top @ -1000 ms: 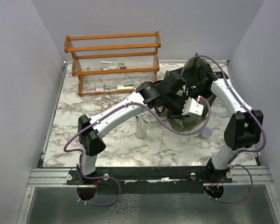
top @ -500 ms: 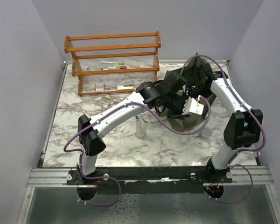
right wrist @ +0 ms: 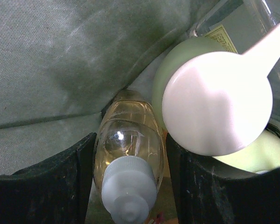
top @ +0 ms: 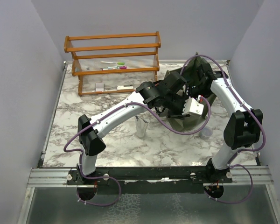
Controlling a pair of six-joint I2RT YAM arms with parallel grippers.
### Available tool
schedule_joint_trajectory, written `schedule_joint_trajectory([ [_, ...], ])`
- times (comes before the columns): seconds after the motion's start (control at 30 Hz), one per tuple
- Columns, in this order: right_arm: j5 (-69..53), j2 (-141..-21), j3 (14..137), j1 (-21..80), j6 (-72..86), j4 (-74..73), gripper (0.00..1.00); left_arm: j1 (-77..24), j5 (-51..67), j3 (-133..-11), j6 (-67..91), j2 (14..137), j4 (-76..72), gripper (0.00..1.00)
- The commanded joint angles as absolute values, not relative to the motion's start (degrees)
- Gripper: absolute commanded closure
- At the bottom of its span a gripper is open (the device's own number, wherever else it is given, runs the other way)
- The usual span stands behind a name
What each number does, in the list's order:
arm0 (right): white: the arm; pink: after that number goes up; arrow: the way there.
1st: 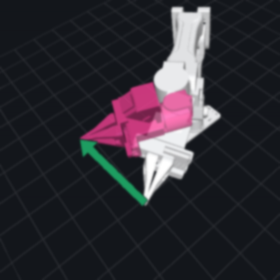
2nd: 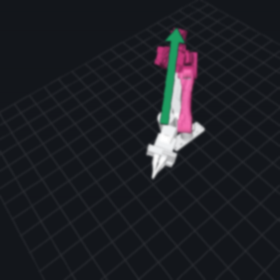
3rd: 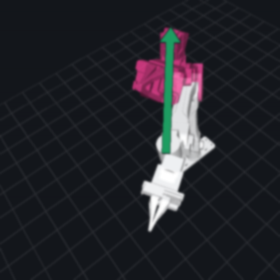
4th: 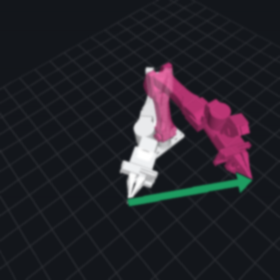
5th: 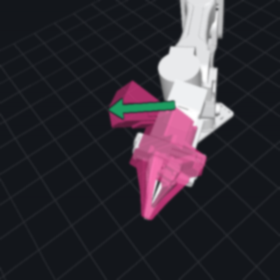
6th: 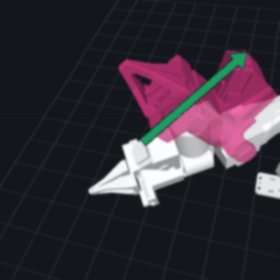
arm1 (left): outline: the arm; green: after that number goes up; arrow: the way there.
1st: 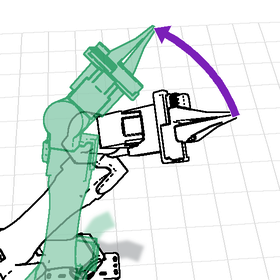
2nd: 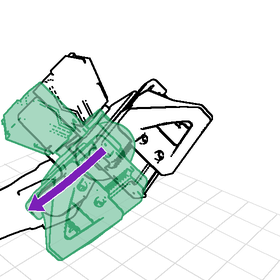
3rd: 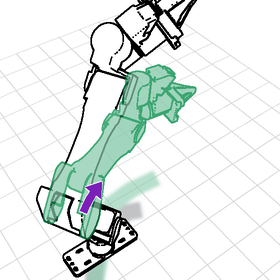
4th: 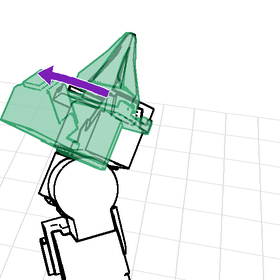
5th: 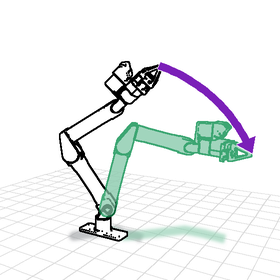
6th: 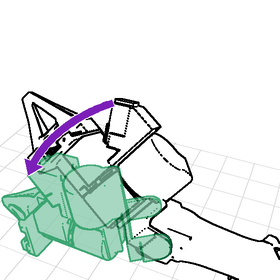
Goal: Place the personal care products into the canvas bag
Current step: Place the care product in the canvas bag.
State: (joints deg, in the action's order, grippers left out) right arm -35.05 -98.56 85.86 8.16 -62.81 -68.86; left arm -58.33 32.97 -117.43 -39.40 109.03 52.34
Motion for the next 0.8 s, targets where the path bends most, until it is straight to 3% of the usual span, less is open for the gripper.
schedule_joint_trajectory([
  [0.0, -32.21, -99.85, 84.76, 8.16, -62.99, -62.81, 0.41, -59.15, 37.01, -119.03, -39.45, 106.0, 51.38, 1.0],
  [0.4, -28.28, -99.69, 86.23, 8.48, -61.82, -62.86, 0.46, -59.14, 33.8, -123.94, -33.14, 107.05, 46.33, 1.0],
  [0.77, -30.32, -98.74, 88.68, 8.5, -61.74, -64.84, 0.37, -59.15, 33.38, -122.44, -33.18, 106.68, 46.17, 1.0],
])
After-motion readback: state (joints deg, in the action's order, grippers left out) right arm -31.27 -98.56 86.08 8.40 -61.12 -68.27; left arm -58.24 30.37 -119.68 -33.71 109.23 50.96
